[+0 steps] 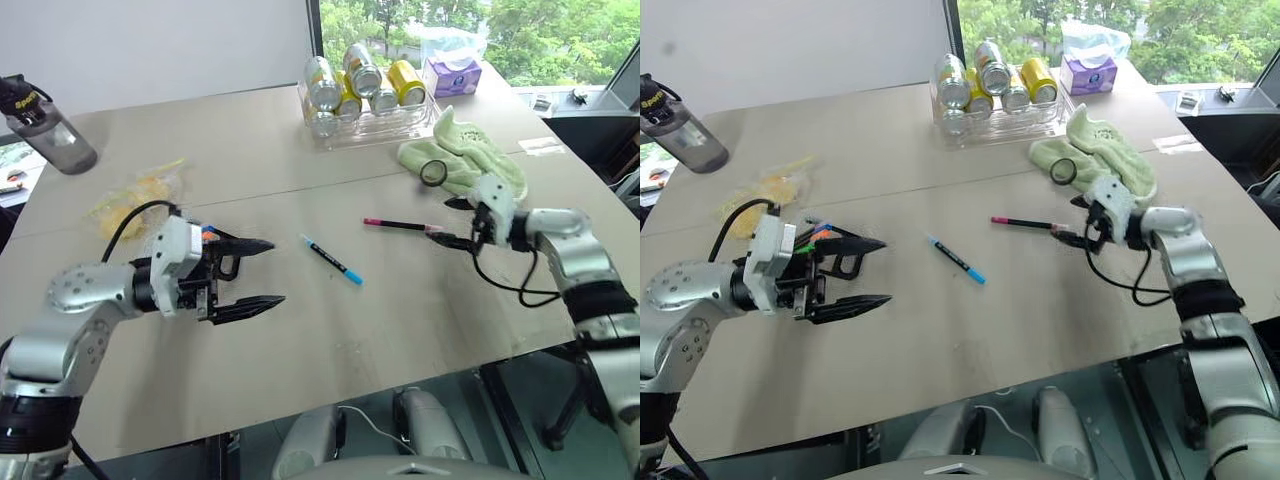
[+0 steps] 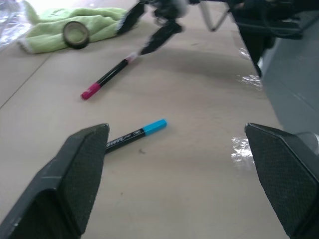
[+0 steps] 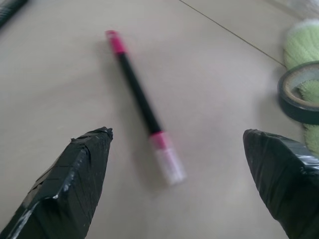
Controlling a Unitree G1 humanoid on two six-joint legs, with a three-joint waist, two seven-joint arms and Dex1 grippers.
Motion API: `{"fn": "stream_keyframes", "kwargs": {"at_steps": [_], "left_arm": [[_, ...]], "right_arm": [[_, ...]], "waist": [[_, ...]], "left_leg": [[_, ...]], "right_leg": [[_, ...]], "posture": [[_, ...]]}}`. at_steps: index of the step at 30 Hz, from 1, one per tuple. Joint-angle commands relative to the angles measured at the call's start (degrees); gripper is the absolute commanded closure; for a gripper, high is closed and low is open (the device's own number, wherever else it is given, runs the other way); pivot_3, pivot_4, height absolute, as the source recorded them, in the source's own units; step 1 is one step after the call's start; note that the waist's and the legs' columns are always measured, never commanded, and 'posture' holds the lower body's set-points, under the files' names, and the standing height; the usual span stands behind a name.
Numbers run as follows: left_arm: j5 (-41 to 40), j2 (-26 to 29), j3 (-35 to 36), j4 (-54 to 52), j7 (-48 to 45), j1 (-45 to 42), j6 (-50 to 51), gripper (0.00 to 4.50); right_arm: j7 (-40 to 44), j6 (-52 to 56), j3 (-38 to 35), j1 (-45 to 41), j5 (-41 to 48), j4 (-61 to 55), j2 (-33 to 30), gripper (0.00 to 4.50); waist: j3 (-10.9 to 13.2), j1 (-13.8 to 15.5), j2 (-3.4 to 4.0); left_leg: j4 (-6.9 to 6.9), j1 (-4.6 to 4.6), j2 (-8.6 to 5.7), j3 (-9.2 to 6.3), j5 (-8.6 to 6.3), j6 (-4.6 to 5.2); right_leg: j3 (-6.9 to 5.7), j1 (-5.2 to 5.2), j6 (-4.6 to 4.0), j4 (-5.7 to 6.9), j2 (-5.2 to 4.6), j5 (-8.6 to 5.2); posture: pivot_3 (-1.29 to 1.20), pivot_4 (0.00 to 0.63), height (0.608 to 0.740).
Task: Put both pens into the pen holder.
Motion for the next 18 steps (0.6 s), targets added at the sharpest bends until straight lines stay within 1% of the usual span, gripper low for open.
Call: {"fn": "stream_keyframes", "kwargs": {"at_steps": [1, 4, 5, 6, 7, 8, 9, 11, 13, 14, 18], "left_arm": [[-2.4, 0.8, 3.1, -3.8, 2.4, 0.1, 4.0, 0.0], [-2.9, 0.3, 4.3, -6.5, 4.6, 0.5, 6.2, 0.0], [-2.7, 0.0, 4.6, -7.1, 5.2, 0.7, 6.5, 0.0], [-2.9, -0.2, 4.8, -7.9, 5.6, 1.2, 7.1, 0.0], [-3.0, -0.4, 5.0, -8.5, 5.9, 1.6, 7.5, 0.0], [-3.0, -0.4, 5.2, -9.0, 6.0, 2.0, 7.7, 0.0], [-3.0, -0.5, 5.4, -9.3, 6.1, 2.3, 7.9, 0.0], [-2.8, -0.4, 5.6, -9.4, 6.0, 2.6, 8.1, 0.0], [-2.4, -0.4, 5.7, -9.2, 6.0, 2.6, 8.1, 0.0], [-2.3, -0.5, 5.7, -9.1, 6.0, 2.6, 8.1, 0.0], [-2.1, -0.9, 4.7, -8.4, 5.7, 2.1, 8.1, 0.0]], "right_arm": [[0.6, -0.1, 0.4, -2.6, -1.4, 6.5, 1.4, 0.02], [3.3, -1.1, 1.4, -3.2, -2.1, 8.9, 2.5, 0.02], [3.6, -1.9, 1.5, -3.2, -2.3, 9.3, 2.7, 0.55], [4.3, -2.5, 1.5, -3.1, -2.4, 9.5, 2.8, 0.76], [4.9, -3.0, 1.5, -3.0, -2.4, 9.6, 2.9, 1.28], [5.2, -3.6, 1.4, -3.0, -2.5, 9.8, 2.9, 1.61], [5.3, -4.2, 1.2, -3.0, -2.6, 10.0, 2.9, 2.2], [5.5, -5.2, 1.1, -3.0, -2.9, 10.4, 2.7, 3.09], [5.8, -5.2, 1.1, -3.0, -3.1, 10.5, 2.6, 4.21], [6.0, -5.1, 1.0, -3.0, -3.1, 10.3, 2.5, 4.47], [7.7, -4.6, 0.3, -0.5, -1.7, 6.5, 2.0, 4.47]], "waist": [[0.0, 0.0, -0.01], [0.0, -0.1, -0.02], [0.0, -0.3, -0.03], [0.0, -0.4, -0.03], [0.0, -0.6, -0.03], [0.0, -0.7, -0.03], [0.0, -0.8, -0.03], [0.0, -0.8, -0.02], [0.0, -0.8, -0.02], [0.0, -0.8, -0.02], [0.0, -0.8, -0.02]], "left_leg": [[-0.03, -0.03, 0.0, 0.0, 0.0, 0.0], [0.0, -0.5, -0.02, -0.03, 0.0, 0.0], [0.01, -0.52, -0.03, -0.01, 0.0, 0.0], [0.01, -0.52, -0.03, 0.0, 0.0, 0.0], [0.01, -0.51, -0.03, 0.0, 0.0, 0.0], [0.0, -0.51, -0.03, 0.0, 0.0, 0.0], [0.0, -0.49, -0.02, 0.0, 0.0, -0.01], [0.0, -0.46, -0.02, 0.03, 0.01, -0.02], [0.04, -0.43, -0.02, 0.08, 0.01, -0.02], [0.05, -0.42, -0.03, 0.09, 0.01, -0.02], [0.06, -0.38, -0.03, 0.13, 0.01, -0.02]], "right_leg": [[0.01, -0.05, 0.0, -0.01, 0.0, 0.0], [0.01, -0.45, 0.0, -0.01, -0.03, 0.0], [0.04, -0.47, 0.0, -0.01, -0.03, 0.0], [0.05, -0.47, 0.0, -0.01, -0.03, 0.01], [0.06, -0.47, 0.0, -0.01, -0.03, 0.01], [0.07, -0.47, 0.0, 0.01, -0.03, 0.0], [0.08, -0.47, 0.0, 0.04, -0.02, 0.0], [0.11, -0.47, 0.0, 0.1, -0.01, 0.0], [0.14, -0.47, 0.0, 0.18, -0.01, 0.0], [0.15, -0.46, 0.0, 0.19, -0.01, 0.01], [0.18, -0.46, 0.0, 0.23, -0.01, 0.01]], "posture": [[0.0, 0.15, 0.739], [0.0, 0.15, 0.739], [0.0, 0.15, 0.739], [0.0, 0.15, 0.739], [0.0, 0.15, 0.739], [0.0, 0.15, 0.739], [0.0, 0.15, 0.739], [0.0, 0.15, 0.739], [0.0, 0.15, 0.739], [0.0, 0.15, 0.739], [0.0, 0.15, 0.739]]}}
